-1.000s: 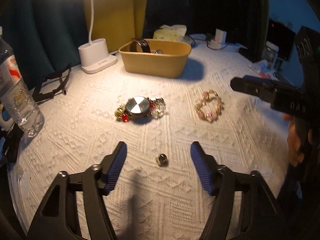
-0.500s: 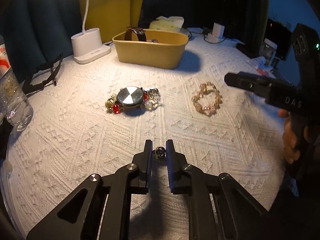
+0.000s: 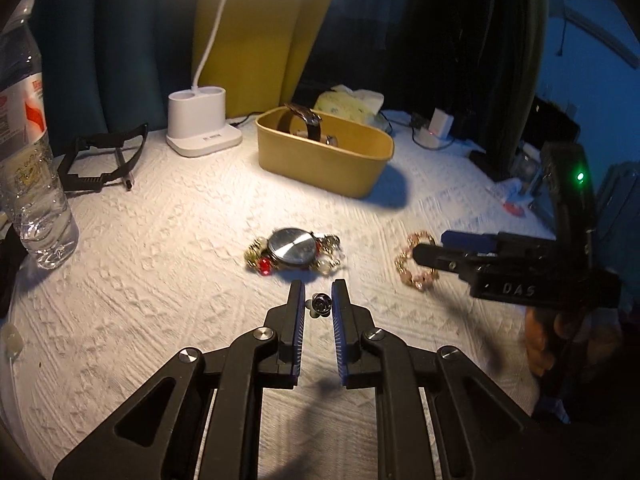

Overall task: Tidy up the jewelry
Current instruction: 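Grasp the small ring with the left tool while the right tool grasps the pink beaded bracelet, then carry the ring and pink bracelet into the tan box and open both tools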

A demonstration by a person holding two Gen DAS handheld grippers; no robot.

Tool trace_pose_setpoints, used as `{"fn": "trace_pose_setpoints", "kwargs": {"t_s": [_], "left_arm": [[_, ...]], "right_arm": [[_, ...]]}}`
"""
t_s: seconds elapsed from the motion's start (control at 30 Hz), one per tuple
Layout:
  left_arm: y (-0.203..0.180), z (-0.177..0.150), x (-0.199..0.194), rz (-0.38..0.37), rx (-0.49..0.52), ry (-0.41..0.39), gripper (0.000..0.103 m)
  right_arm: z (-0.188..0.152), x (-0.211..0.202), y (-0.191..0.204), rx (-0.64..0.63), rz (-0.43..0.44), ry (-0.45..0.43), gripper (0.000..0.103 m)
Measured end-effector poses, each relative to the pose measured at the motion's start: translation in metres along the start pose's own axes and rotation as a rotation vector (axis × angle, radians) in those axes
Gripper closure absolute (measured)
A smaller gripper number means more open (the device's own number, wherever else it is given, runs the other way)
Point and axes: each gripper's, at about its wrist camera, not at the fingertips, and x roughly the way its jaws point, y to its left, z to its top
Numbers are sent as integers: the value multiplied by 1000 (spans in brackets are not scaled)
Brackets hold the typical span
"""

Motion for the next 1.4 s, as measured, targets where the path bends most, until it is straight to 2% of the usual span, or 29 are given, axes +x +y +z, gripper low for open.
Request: {"fn": "trace_pose_setpoints", "kwargs": {"t_s": [0.23,0.37,0.53,0.57,0.63,0.7,0.8,1.4], "left_arm": [[13,3,-1,-17,-26,-16,88],[17,2,0,-24,-44,-16,88],[18,2,-2,-29,-43,-26,88],[18,2,-2,-29,-43,-27,88],[18,3,-4,-26,-42,-31,88],[19,3,-5,-22,-41,-34,88],[18,3,-7,-18,-41,-37,88],[8,13,-20,2,-14,-65,88]], "right_arm": [[3,17,24,-75,-11,55,40],[2,21,34,-126,-61,64,40],[1,21,37,-151,-61,65,42],[1,21,38,-155,-56,64,53],[0,20,40,-159,-59,57,65],[0,19,41,-155,-47,51,86],[-1,16,44,-162,-37,38,93],[9,-16,47,-153,8,-71,94]]}}
